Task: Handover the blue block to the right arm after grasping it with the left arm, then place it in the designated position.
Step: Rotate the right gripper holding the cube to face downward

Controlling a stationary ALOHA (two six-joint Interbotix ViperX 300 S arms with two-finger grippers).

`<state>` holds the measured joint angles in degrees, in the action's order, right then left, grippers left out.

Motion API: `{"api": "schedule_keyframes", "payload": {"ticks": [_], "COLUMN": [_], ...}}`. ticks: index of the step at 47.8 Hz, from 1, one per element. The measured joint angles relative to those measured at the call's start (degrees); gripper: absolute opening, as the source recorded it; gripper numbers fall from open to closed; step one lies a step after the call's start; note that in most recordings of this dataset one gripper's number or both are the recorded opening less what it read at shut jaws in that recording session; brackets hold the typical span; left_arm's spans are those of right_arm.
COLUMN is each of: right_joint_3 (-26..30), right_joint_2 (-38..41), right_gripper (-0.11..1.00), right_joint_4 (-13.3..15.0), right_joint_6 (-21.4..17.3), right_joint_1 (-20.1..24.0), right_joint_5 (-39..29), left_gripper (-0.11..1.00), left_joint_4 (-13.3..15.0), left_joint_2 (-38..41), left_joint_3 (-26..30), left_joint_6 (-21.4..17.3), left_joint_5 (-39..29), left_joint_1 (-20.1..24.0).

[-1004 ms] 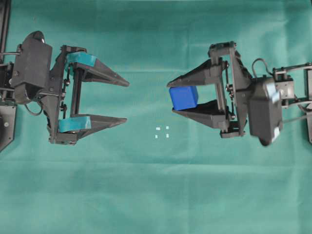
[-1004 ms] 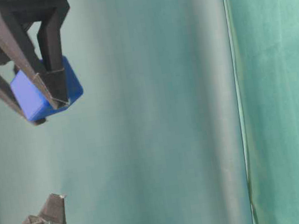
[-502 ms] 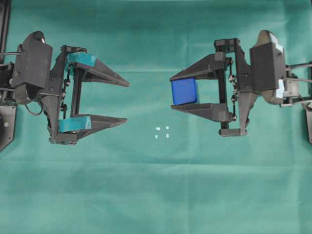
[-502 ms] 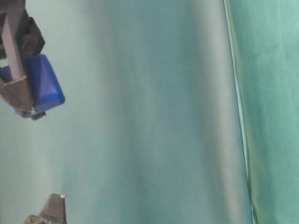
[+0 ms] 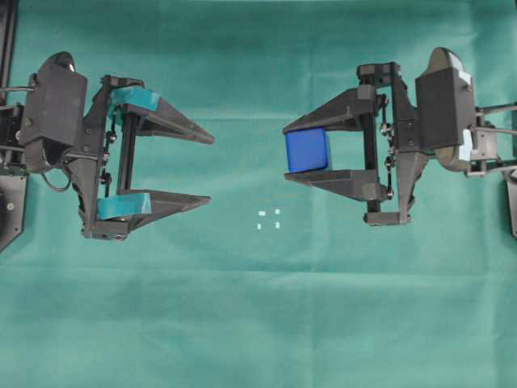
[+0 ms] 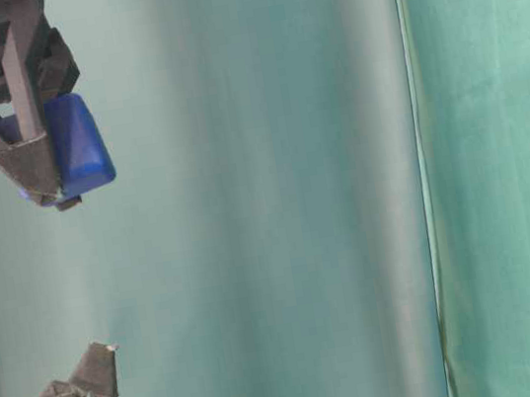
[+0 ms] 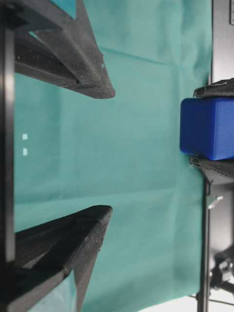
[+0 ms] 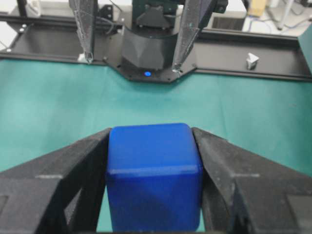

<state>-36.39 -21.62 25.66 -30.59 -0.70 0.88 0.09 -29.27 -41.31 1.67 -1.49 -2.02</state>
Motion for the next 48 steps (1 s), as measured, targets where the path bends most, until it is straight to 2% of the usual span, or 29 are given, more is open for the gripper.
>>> {"api": "schedule_keyframes", "payload": {"ticks": [48], "right_joint_3": [0.0], "right_joint_2": [0.0], "right_gripper": [0.54], "right_joint_4": [0.0], "right_joint_6": [0.0], "right_joint_1": [-0.09], "right_joint_5": [-0.62], "left_gripper": [0.98], "left_joint_4": [0.0], "left_joint_2": [0.09], "left_joint_3": [0.0], "left_joint_6": [0.0], "left_joint_5": [0.0], "left_joint_1": [0.0]}}
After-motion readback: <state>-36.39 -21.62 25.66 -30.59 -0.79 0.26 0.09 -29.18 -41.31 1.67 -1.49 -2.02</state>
